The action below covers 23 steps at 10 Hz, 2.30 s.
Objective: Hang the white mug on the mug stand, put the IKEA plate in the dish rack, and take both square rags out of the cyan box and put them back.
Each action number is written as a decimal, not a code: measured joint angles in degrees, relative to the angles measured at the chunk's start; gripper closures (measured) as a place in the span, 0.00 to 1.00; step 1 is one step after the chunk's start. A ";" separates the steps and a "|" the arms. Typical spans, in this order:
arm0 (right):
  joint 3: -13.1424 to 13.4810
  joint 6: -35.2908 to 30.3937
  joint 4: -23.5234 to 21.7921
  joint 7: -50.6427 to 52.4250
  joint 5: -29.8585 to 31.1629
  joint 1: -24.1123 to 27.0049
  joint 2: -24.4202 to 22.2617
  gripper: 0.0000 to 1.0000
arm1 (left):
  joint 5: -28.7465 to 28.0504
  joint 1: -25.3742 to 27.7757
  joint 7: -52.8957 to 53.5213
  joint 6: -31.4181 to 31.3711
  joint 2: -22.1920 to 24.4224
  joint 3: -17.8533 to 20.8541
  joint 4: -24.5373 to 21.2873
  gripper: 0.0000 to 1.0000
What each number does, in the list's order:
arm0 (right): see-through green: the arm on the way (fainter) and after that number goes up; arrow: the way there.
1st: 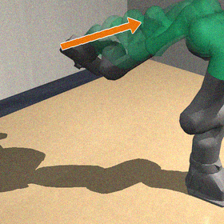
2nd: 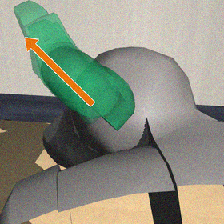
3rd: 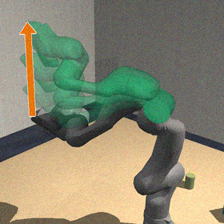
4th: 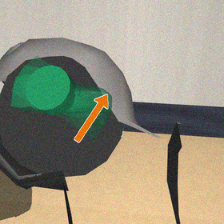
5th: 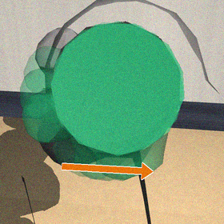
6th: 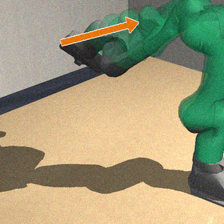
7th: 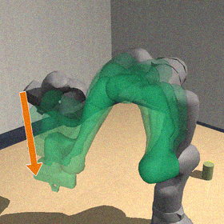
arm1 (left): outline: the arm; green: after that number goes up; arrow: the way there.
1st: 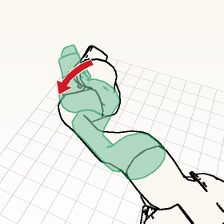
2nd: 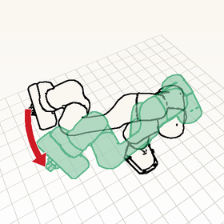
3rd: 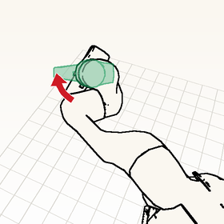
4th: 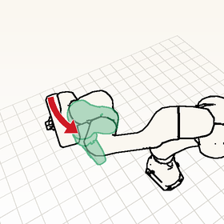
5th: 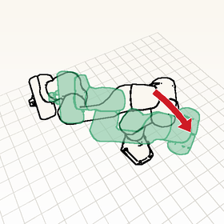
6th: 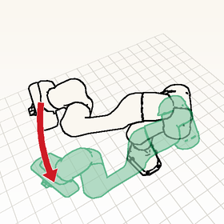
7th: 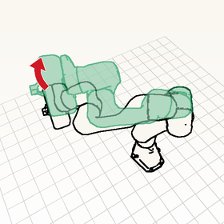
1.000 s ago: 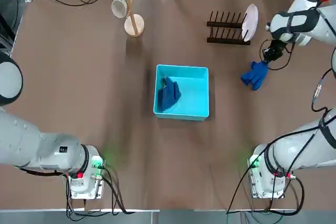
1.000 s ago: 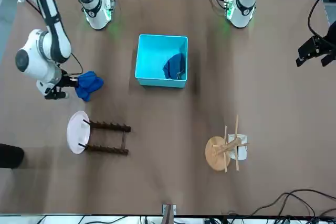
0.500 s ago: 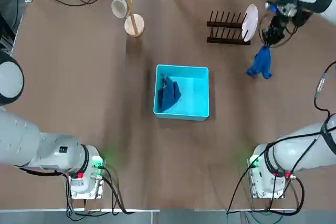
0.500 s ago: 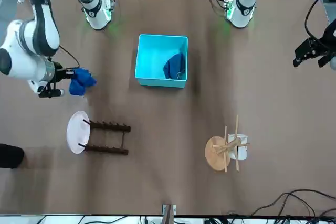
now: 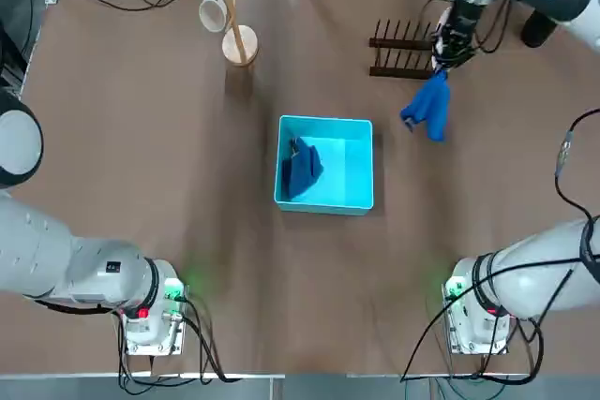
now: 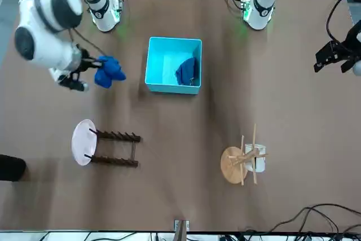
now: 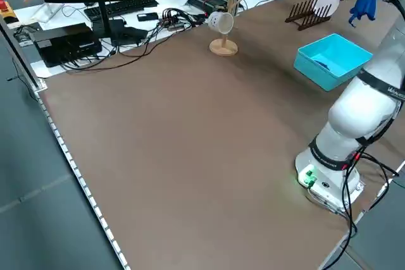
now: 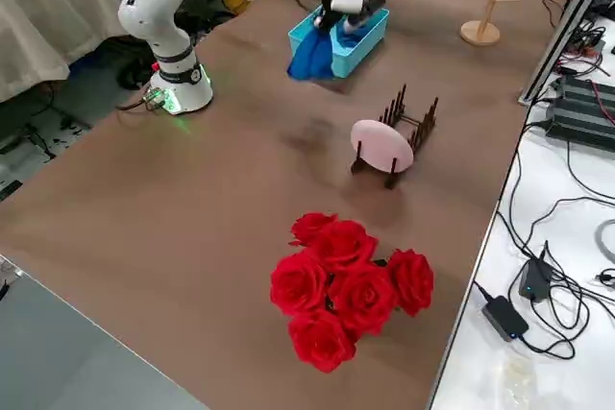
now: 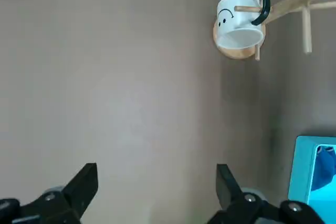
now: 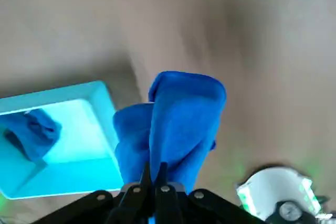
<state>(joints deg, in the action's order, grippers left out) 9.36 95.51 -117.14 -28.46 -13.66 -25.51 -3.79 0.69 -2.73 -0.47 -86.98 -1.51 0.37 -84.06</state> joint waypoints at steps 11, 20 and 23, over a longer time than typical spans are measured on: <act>0.33 18.35 -5.62 -34.55 -3.06 -31.50 5.08 0.97 | 0.00 -0.15 0.01 0.00 -0.19 -0.10 0.01 0.01; 1.83 26.35 -7.99 -31.67 -0.96 -24.32 9.47 0.22 | 0.00 -0.16 0.01 0.00 -0.22 -0.11 0.01 0.01; 2.21 14.18 5.50 -23.64 4.90 -11.72 9.13 0.00 | 0.00 -0.14 0.01 0.00 -0.23 -0.09 0.04 0.01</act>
<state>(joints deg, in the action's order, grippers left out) 11.57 109.70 -111.64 -52.11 -8.76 -37.23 5.34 0.69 -2.88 -0.47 -86.98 -1.74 0.28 -84.03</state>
